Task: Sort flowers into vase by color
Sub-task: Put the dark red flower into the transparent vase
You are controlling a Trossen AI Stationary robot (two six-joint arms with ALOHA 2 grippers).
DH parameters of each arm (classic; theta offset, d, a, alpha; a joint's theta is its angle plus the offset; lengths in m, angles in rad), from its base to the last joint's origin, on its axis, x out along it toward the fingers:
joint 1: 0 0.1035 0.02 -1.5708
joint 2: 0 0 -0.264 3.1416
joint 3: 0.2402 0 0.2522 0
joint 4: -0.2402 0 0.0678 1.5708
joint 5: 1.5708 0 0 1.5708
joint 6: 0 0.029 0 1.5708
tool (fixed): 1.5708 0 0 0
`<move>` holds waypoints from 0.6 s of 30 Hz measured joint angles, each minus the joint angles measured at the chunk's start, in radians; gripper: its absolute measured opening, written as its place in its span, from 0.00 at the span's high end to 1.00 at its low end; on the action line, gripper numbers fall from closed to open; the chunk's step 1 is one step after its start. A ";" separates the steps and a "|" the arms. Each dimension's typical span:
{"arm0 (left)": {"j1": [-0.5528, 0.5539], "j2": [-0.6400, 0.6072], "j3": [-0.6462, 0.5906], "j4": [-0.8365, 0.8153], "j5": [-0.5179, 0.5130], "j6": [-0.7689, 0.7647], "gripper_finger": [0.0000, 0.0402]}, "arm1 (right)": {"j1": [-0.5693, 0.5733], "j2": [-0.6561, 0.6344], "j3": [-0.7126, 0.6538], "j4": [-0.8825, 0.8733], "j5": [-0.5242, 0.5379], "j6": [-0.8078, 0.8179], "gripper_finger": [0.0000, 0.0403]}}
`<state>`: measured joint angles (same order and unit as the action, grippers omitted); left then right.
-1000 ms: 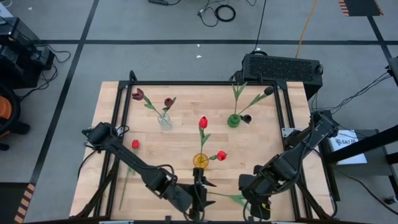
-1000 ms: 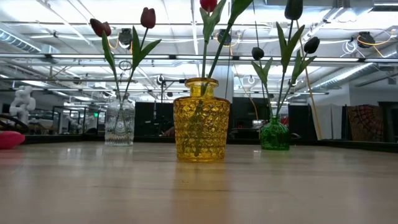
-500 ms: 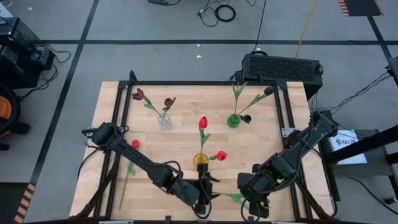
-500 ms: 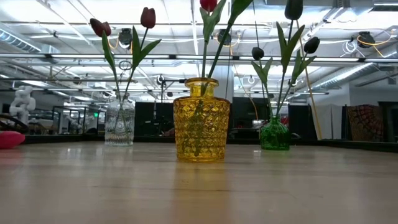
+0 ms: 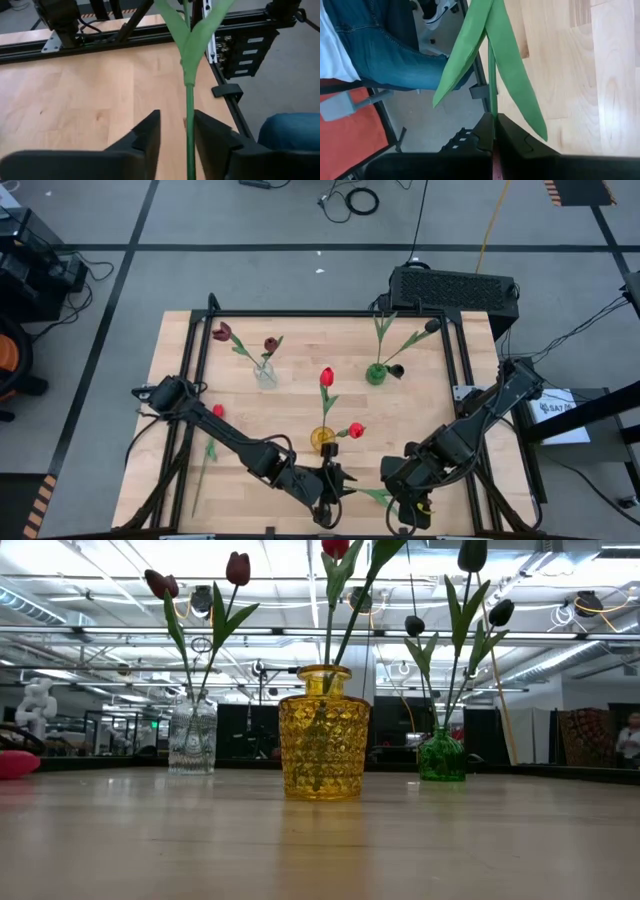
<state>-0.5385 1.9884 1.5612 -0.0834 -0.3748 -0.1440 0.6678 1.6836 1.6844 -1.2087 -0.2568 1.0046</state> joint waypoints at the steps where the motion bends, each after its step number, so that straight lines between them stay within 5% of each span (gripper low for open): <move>1: 0.001 0.000 0.000 0.000 0.002 0.000 0.74 | -0.001 0.000 0.000 0.000 0.001 0.000 1.00; 7: -0.001 0.000 0.000 0.000 0.007 0.020 0.96 | -0.007 0.000 0.000 0.000 0.004 -0.003 1.00; 18: -0.003 -0.042 -0.001 -0.145 0.116 -0.011 0.98 | 0.002 -0.010 0.000 0.011 0.194 -0.056 0.75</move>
<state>-0.5415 1.9460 1.5600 -0.2285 -0.2589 -0.1548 0.6695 1.6731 1.6844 -1.1974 -0.0629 0.9484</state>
